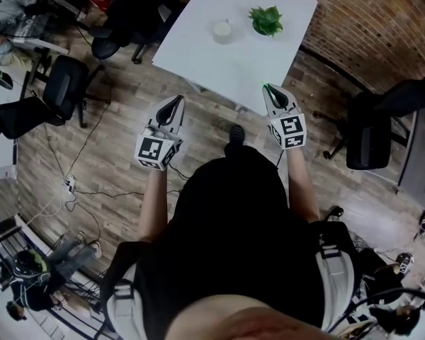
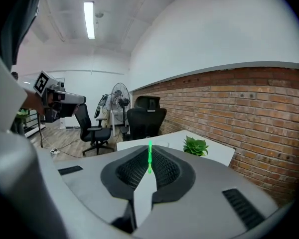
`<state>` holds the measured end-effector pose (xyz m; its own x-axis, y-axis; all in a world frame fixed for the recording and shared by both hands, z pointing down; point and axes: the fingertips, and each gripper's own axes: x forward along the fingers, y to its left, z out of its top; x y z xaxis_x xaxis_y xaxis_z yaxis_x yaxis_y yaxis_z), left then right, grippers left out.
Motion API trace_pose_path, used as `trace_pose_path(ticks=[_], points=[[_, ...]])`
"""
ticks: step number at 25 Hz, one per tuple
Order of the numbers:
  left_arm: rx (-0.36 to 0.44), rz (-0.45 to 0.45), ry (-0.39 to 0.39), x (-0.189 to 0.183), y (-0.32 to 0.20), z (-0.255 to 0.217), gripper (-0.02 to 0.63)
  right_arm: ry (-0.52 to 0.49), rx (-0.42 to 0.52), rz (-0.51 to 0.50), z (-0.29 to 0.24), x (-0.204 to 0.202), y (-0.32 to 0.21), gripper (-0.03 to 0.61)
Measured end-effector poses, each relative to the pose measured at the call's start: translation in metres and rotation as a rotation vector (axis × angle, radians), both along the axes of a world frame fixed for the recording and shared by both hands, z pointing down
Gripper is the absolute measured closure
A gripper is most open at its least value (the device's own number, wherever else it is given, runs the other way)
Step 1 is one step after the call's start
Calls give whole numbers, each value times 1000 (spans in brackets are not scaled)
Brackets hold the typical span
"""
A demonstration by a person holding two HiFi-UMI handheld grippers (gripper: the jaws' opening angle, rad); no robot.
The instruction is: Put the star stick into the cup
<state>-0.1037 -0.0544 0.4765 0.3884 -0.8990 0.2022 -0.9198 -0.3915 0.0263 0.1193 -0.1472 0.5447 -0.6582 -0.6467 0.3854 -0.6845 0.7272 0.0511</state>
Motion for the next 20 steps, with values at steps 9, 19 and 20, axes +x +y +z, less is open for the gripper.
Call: trace_pose_path(ticks=[9, 19, 20], points=[[10, -27, -12, 23, -39, -3, 588, 20, 12, -57, 5, 10, -45, 565], [-1, -80, -6, 37, -64, 4, 588, 36, 8, -126, 19, 12, -85, 565], [-3, -81, -13, 37, -66, 4, 588, 38, 5, -129, 21, 11, -88, 566]])
